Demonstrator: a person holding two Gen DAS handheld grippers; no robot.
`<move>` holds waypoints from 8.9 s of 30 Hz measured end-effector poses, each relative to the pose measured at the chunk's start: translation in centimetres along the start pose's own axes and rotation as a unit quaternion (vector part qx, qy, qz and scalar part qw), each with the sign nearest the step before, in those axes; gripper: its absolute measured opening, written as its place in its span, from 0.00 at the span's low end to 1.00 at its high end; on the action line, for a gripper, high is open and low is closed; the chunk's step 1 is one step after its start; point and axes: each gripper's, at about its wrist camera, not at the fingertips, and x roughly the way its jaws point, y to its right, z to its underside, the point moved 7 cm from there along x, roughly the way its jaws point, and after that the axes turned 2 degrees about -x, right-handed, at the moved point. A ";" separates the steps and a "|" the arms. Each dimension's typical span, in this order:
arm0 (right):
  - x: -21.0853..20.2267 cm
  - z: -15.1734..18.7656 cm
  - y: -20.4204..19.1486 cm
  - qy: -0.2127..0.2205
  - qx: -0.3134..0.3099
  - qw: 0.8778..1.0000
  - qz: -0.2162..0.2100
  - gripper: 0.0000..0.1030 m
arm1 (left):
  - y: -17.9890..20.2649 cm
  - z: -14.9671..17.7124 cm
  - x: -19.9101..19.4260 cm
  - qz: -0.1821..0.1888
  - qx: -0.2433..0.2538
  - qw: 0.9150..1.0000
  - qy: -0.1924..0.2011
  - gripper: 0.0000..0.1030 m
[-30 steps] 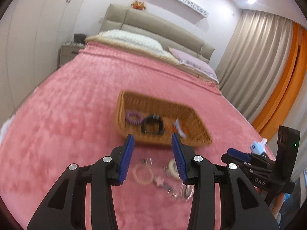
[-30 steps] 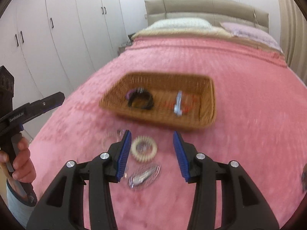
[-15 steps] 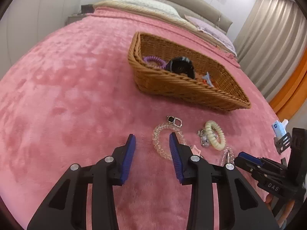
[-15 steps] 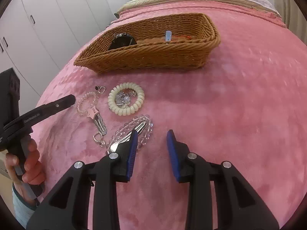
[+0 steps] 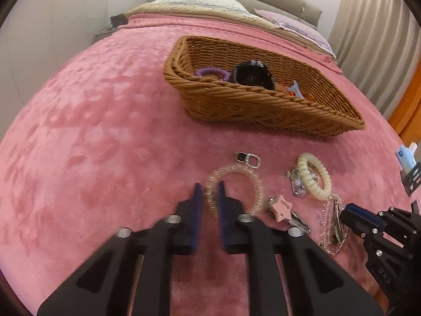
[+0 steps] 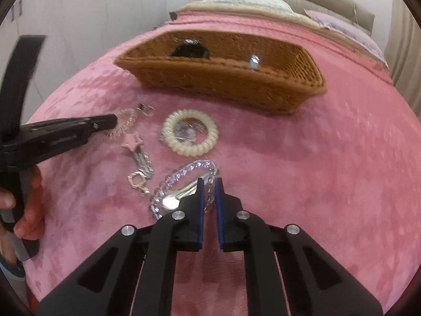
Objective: Organize jewelry
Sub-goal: 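Grasp a clear beaded bracelet with the left tool while the right tool grasps another, then carry both clear bracelets into the basket and open both tools, then grasp the pink star hair clip with the left tool while the right tool grasps the silver clip, then carry both clips into the basket and open both tools, then move both tools back toward the cream coil hair tie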
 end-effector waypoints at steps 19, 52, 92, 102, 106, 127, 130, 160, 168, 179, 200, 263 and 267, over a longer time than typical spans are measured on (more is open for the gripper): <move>-4.3 1.8 5.7 0.017 0.073 0.997 -0.029 0.06 | -0.1 0.3 -0.6 0.010 -0.003 1.000 0.009 0.07; -4.3 3.2 1.2 0.047 -0.042 0.996 0.057 0.06 | 2.7 3.3 -3.3 -0.034 0.125 0.992 0.003 0.07; 4.2 -15.2 6.9 0.077 0.072 0.994 -0.033 0.06 | 4.9 -11.3 2.6 -0.001 0.069 0.994 0.089 0.07; 5.1 -14.4 7.9 0.059 0.085 0.994 -0.021 0.14 | 5.2 -10.8 2.7 -0.001 0.078 0.993 0.087 0.27; 3.0 -13.9 7.9 0.069 0.085 0.994 -0.024 0.17 | 5.0 -10.3 0.7 0.007 0.076 0.992 0.097 0.37; -1.6 0.7 -0.8 -0.004 0.058 0.996 -0.066 0.39 | 2.7 1.8 -3.6 0.115 -0.036 0.993 -0.002 0.36; -0.9 1.0 -1.3 -0.013 0.052 0.997 -0.063 0.39 | 3.0 2.5 -2.2 0.113 -0.044 0.992 -0.032 0.36; -1.1 1.7 2.9 -0.006 0.074 0.996 -0.043 0.35 | 1.6 1.9 -1.6 0.066 0.090 0.992 -0.058 0.22; -2.1 1.2 2.4 0.018 0.078 0.994 -0.075 0.36 | 1.0 2.7 -2.8 0.055 0.087 0.994 -0.041 0.40; -1.5 1.5 0.2 0.006 0.045 0.996 -0.072 0.46 | 2.9 5.3 -3.3 -0.070 0.089 0.993 -0.018 0.33; -4.2 -0.3 -0.6 0.054 0.024 0.998 -0.028 0.11 | 1.9 4.4 -5.8 0.017 0.071 0.997 0.028 0.01; 0.0 -4.4 0.6 0.011 0.051 0.995 -0.084 0.26 | 2.7 -1.6 -3.2 0.119 0.013 0.992 0.041 0.37; 1.6 -4.2 0.9 0.005 0.058 0.995 -0.086 0.26 | 1.4 -1.0 0.0 0.114 -0.010 0.993 -0.002 0.36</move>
